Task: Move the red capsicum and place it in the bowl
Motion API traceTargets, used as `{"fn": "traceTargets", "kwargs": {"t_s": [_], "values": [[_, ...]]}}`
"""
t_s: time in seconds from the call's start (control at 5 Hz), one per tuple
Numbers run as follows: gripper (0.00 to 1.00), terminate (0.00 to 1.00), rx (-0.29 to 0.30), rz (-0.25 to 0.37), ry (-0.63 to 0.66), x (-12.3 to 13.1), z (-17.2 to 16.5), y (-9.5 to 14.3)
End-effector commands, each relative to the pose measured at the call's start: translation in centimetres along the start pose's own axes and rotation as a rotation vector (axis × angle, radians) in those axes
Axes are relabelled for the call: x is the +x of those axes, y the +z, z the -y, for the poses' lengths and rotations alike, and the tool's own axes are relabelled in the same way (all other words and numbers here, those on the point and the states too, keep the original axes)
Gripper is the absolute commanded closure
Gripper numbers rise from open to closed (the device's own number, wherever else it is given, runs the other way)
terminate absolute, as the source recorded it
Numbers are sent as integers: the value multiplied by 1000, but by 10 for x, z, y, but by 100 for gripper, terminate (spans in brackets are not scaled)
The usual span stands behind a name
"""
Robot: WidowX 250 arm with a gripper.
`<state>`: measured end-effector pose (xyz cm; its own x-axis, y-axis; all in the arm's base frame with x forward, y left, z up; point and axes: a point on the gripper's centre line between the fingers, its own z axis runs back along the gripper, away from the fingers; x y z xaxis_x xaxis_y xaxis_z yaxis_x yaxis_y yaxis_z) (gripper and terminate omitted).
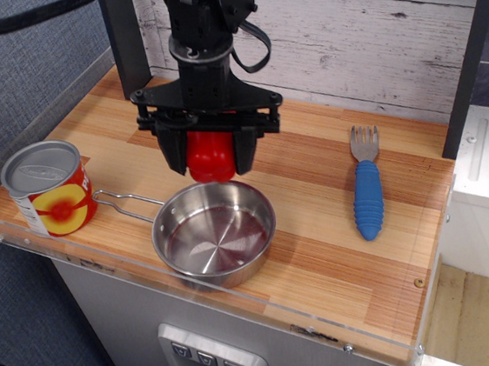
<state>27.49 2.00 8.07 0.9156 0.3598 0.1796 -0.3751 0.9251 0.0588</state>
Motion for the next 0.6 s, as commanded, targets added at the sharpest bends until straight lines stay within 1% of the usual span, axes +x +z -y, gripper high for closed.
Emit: {"fn": "traceTargets", "kwargs": {"t_s": [0.0, 0.2, 0.4], "values": [[100, 0, -65, -5, 53, -15, 2, 9], [100, 0, -44, -2, 94, -22, -2, 1], [100, 0, -22, -12, 92, -28, 0, -5]]}}
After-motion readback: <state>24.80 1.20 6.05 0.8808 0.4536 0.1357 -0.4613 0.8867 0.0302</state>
